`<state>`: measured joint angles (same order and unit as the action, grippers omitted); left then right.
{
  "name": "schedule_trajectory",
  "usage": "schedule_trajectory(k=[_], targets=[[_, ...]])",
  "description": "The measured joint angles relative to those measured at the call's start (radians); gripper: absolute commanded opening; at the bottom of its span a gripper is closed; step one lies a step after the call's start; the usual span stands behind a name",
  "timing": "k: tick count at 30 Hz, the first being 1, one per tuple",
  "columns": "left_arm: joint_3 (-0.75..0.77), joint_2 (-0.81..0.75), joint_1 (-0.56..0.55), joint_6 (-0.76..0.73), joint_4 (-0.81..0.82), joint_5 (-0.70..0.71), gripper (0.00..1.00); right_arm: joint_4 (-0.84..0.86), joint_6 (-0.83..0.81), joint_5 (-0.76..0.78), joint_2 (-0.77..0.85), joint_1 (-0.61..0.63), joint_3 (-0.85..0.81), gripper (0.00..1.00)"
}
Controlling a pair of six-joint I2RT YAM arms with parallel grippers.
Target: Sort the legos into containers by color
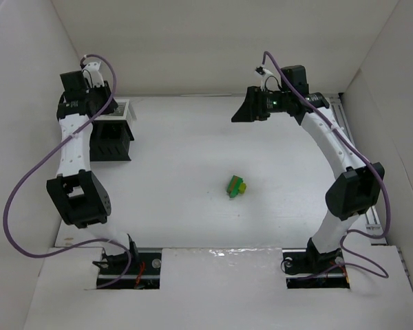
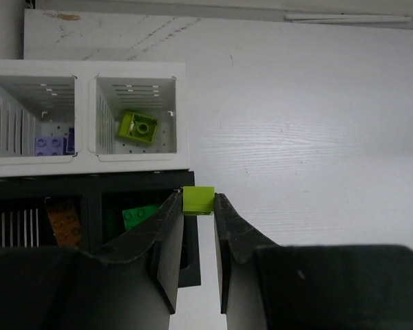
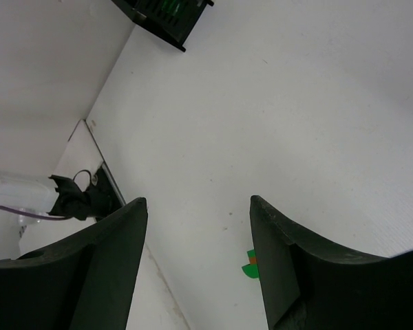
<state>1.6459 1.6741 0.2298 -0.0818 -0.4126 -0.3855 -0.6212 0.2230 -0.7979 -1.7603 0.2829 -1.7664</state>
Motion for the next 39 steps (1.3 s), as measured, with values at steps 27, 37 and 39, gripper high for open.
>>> schedule_trajectory(k=[27,37,39], targets=[[0.360,0.391,0.001,-0.060,-0.123,0.106,0.33,-0.001,-0.010,-0.005,-0.035,0.000,0.000,0.66],[0.400,0.430,0.001,-0.068,-0.127,0.117,0.72,-0.002,-0.034,-0.002,-0.044,0.000,-0.010,0.65],[0.399,0.428,0.002,-0.068,-0.121,0.086,0.72,-0.011,-0.067,-0.002,-0.047,0.000,-0.010,0.61]])
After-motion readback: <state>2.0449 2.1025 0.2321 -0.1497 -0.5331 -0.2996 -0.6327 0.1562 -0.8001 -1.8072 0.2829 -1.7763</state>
